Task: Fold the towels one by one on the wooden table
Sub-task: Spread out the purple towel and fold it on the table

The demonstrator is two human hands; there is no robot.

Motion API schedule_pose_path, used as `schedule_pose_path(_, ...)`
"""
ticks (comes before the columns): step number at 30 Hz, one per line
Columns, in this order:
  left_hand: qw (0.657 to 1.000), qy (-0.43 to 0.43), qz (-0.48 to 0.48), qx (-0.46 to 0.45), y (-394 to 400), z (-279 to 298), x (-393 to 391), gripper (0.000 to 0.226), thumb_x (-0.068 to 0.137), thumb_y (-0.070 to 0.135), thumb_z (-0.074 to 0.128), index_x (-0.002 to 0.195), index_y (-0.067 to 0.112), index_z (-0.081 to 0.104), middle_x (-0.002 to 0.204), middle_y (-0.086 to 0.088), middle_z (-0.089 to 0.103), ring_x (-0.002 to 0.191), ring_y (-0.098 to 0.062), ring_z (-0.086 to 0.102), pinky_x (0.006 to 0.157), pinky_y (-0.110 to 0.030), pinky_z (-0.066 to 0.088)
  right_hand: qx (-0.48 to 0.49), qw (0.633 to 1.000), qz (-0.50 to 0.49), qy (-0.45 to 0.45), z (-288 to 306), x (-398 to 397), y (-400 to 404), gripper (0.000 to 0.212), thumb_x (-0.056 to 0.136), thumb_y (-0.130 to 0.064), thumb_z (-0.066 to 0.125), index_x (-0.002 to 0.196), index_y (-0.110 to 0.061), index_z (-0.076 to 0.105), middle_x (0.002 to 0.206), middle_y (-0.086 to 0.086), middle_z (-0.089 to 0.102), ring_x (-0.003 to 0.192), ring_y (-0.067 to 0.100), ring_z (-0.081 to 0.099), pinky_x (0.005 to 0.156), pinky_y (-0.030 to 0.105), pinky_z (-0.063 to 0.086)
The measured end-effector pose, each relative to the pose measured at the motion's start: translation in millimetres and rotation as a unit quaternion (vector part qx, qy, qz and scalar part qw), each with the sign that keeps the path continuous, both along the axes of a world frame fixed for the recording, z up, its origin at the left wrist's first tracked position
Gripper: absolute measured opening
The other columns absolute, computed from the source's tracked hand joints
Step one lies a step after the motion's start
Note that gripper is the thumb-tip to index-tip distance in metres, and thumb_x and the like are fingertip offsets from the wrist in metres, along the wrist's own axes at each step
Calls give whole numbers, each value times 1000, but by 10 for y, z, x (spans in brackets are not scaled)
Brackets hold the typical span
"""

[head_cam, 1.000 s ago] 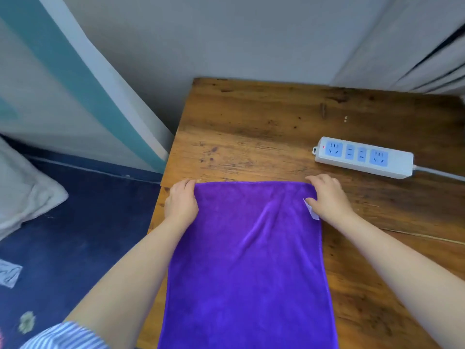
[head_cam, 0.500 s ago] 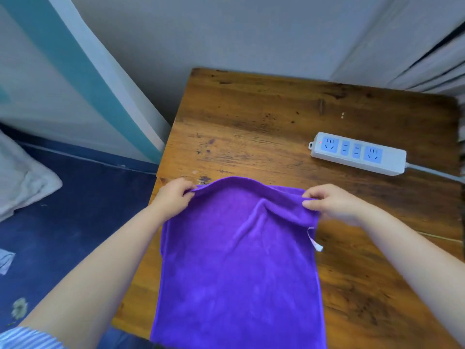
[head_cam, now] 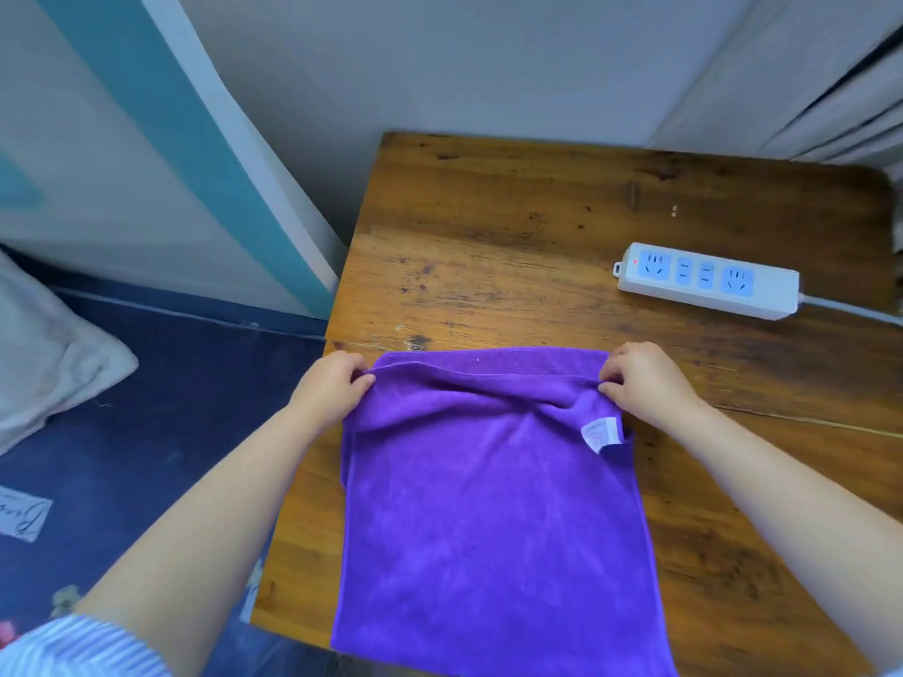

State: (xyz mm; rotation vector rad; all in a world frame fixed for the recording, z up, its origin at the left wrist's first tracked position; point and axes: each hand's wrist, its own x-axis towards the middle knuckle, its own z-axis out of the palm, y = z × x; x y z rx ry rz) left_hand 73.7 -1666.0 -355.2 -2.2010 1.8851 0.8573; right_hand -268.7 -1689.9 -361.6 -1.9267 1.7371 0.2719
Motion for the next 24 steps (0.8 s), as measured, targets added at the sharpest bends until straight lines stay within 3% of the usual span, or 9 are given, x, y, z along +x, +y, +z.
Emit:
schedule_pose_path(3, 996, -2, -82, 17, -115, -95, -60, 20, 90, 19, 53, 100, 6, 65, 137, -8, 46, 125, -24, 41, 101, -29, 32, -10, 1000, -4, -10, -84, 97, 28, 18, 84, -10, 58, 93, -4, 72, 138, 11, 45, 129, 27, 35, 104, 30, 32)
schedule_pose_path(5, 990, 10, -132, 39, -182, -140, -94, 20, 89, 20, 55, 101, 7, 66, 144, -5, 40, 132, -22, 33, 106, -26, 26, -4, 1000, -11, -16, -119, 152, 36, 18, 83, -8, 56, 92, -3, 71, 142, 10, 39, 131, 27, 32, 105, 28, 31)
schedule_pose_path(9, 981, 8, -185, 65, -264, -139, -124, 21, 87, 23, 57, 101, 11, 66, 124, -7, 54, 122, -25, 35, 100, -25, 27, 6, 999, -42, -22, -69, 202, -27, 15, 83, -7, 57, 89, -2, 70, 119, 14, 54, 110, 29, 50, 89, 29, 43)
schedule_pose_path(13, 975, 1, -206, 83, -315, -33, 18, 19, 87, 24, 57, 98, 11, 66, 109, -8, 58, 113, -25, 38, 91, -26, 29, 25, 998, -45, -39, 94, 213, -131, 15, 83, -11, 60, 89, -3, 72, 101, 13, 64, 97, 26, 57, 81, 28, 43)
schedule_pose_path(16, 969, -26, -221, 110, -319, 53, 195, 19, 88, 27, 56, 95, 13, 66, 104, -7, 59, 108, -23, 41, 92, -32, 36, 45, 990, -108, -81, 213, 165, -134, 11, 80, -10, 64, 84, -2, 72, 96, 12, 66, 87, 21, 56, 72, 25, 40)
schedule_pose_path(19, 972, -3, -193, 136, -284, 104, 294, 19, 89, 26, 56, 85, 10, 65, 96, -9, 62, 89, -20, 49, 75, -28, 39, 88, 970, -194, -119, 289, 98, -109, 4, 80, -8, 66, 79, -4, 68, 92, 12, 63, 85, 19, 53, 69, 26, 40)
schedule_pose_path(24, 989, 21, -114, 91, -203, 202, 374, 31, 88, 26, 57, 59, 17, 51, 74, -3, 54, 72, -19, 49, 59, -28, 36, 91, 958, -230, -144, 427, 130, -44, 6, 81, -6, 65, 75, -4, 64, 85, 9, 58, 84, 19, 52, 64, 24, 39)
